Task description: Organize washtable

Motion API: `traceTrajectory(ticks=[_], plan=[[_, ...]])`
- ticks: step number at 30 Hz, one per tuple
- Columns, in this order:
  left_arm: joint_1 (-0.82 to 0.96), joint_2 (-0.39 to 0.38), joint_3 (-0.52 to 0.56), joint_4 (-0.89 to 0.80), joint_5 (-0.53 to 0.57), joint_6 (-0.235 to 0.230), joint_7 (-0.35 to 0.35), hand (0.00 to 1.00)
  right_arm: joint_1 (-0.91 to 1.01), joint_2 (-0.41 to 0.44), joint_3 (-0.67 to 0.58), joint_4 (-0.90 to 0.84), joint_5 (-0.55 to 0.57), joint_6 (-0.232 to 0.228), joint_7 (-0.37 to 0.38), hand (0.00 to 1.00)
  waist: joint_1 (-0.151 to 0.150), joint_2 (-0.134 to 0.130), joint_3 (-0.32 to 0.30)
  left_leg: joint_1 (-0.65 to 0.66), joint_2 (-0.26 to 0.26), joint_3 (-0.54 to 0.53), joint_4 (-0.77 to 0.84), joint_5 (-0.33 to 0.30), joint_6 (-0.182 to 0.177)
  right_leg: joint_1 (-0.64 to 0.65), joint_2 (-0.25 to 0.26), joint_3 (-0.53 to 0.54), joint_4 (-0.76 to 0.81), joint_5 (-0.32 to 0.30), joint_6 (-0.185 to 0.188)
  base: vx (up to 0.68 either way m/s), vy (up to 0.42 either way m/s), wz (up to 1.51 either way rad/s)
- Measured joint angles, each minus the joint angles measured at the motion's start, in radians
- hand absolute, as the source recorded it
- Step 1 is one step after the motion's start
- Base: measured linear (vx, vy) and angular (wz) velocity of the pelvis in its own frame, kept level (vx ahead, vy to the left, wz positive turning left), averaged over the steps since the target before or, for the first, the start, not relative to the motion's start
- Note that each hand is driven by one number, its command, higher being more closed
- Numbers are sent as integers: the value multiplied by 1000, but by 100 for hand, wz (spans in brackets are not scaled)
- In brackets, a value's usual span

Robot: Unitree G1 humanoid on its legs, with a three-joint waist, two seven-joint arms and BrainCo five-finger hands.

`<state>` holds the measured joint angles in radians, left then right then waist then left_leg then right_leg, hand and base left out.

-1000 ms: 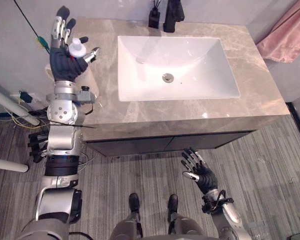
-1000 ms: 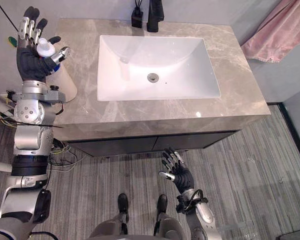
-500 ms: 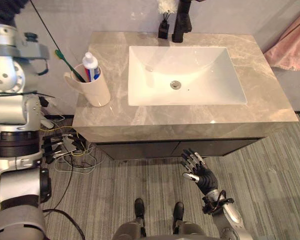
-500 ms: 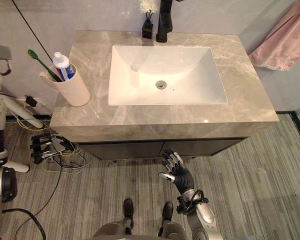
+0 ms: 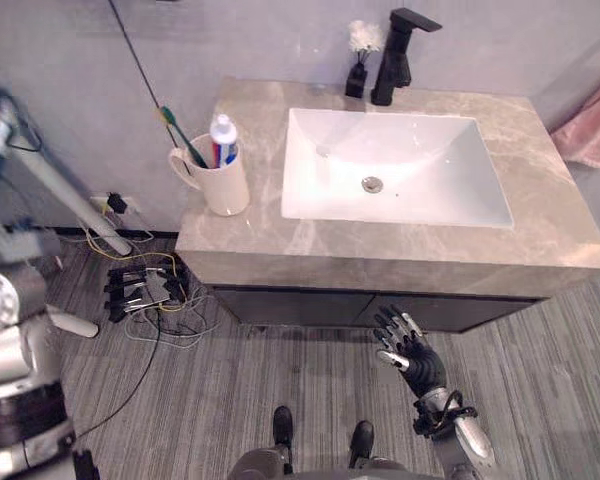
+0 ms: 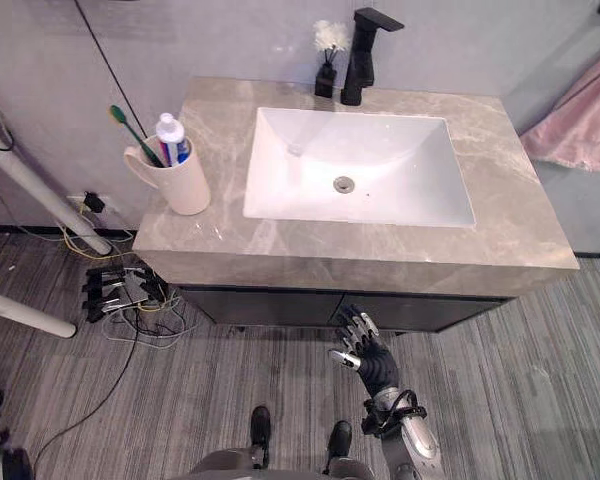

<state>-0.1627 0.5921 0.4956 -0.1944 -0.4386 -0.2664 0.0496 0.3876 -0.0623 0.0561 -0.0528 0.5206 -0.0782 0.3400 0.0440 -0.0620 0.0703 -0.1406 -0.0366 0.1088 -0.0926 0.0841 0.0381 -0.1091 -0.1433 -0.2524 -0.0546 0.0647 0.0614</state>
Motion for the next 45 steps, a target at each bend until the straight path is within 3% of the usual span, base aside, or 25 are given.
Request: traceTrajectory(ticks=[6,12,17,21,27,45], plan=[[137,-134,-75,-81,42,29,-52,100,8,-2,-7,0,-4,2,0,0,-1,0,0,-6,-1,-1,-2,-3,-5,-11,-5,-4,21,-12,7,-18,12,3],[150,-196,-161,-96,95,58,-75,100,7,-5,-12,-1,-5,8,-8,0,-7,-1,0,-44,2,4,0,3,-6,-54,-2,6,24,-7,12,39,1,-4],[127,-196,-209,-103,130,65,-91,100,-4,-5,-30,-6,-13,9,-11,0,-30,-12,11,-48,4,5,0,6,-1,-54,1,11,16,-1,19,104,-5,-2],[43,-195,-259,-92,150,68,-92,100,-10,-5,-30,-13,-18,9,-12,0,-31,-31,38,-54,5,15,0,2,2,-65,1,19,16,0,20,49,6,-5],[-19,-184,-292,-27,200,104,-92,100,-21,-5,-30,-14,-20,9,-15,0,-34,-31,62,-65,5,40,0,-12,6,-88,1,40,16,7,21,50,18,-12],[-34,-186,-297,77,217,129,-93,100,-39,-4,-47,-54,-43,12,-31,0,-35,-31,114,-91,17,70,37,-30,12,-104,9,61,-1,56,20,51,8,-5]])
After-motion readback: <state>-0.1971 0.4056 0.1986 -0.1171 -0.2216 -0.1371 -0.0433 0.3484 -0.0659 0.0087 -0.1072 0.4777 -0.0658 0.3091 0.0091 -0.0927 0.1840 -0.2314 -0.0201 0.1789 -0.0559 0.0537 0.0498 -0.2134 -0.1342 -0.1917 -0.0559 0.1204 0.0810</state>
